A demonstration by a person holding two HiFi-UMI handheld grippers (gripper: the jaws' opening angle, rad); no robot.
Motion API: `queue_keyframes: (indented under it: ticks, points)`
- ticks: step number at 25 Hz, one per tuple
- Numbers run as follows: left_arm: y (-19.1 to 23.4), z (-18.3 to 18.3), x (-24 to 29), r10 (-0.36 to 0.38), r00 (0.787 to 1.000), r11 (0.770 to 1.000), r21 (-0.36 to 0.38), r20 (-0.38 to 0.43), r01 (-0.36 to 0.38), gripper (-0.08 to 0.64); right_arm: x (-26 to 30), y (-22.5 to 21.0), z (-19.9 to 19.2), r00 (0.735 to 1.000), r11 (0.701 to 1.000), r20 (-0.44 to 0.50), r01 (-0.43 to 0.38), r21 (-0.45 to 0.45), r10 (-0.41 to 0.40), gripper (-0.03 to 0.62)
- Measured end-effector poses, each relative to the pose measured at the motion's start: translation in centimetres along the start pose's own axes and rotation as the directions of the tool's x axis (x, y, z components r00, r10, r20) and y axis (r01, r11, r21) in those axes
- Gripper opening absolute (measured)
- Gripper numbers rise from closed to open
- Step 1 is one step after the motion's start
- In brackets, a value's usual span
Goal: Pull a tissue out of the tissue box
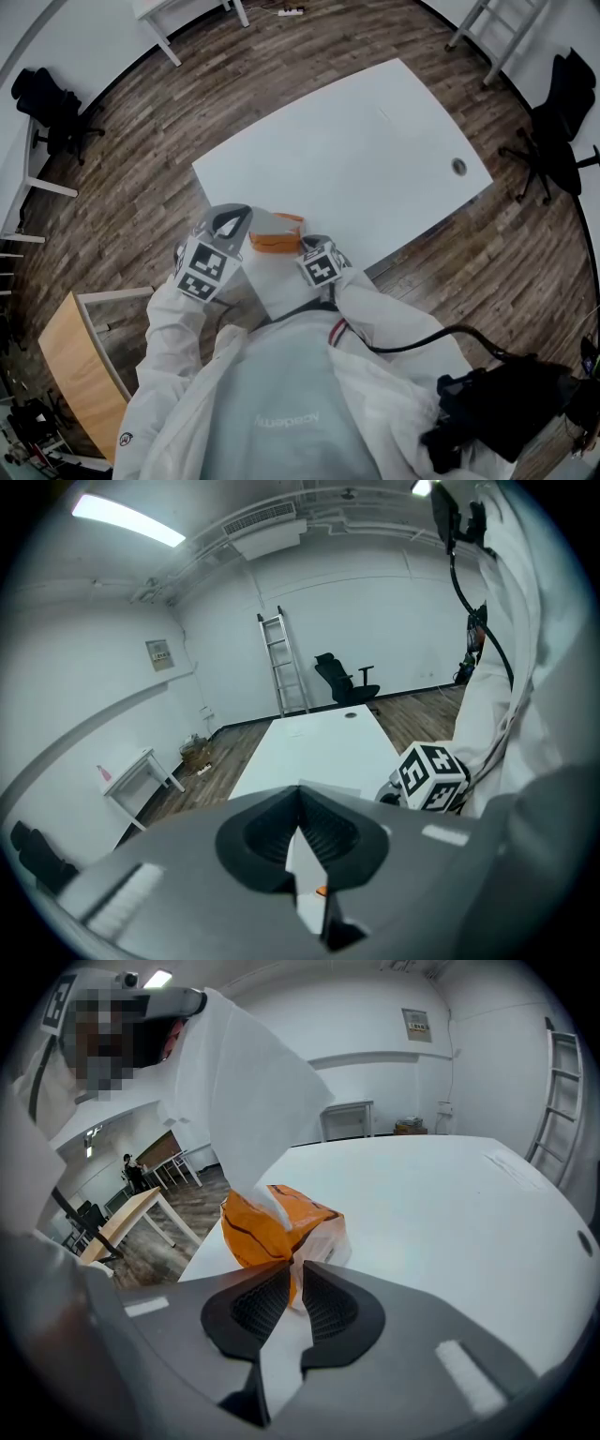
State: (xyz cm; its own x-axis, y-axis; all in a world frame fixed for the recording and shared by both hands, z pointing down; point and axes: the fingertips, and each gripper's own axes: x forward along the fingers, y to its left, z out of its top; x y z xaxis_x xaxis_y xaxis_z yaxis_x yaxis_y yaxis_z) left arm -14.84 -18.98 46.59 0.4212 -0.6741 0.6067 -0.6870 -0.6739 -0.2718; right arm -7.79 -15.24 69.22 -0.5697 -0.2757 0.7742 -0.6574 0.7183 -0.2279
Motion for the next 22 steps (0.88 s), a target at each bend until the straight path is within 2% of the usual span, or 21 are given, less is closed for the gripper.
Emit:
queue_keyframes:
  ticks: [12,22]
  points:
    - [3.6,0.0,-3.5,0.162,0.986,0.986,-0.052,0.033,-0.160,0.000,0.2,0.2,-0.1,1.000,1.000,0.018,-0.019,-0.015,0.020,0.046]
    - [3.9,-2.0,-4.1,0.181,0.983,0.978,-0.105,0.023,-0.177,0.000,-0.1,0.4,0.6,0.999,1.000,0.038,-0.018,-0.025,0.019,0.064]
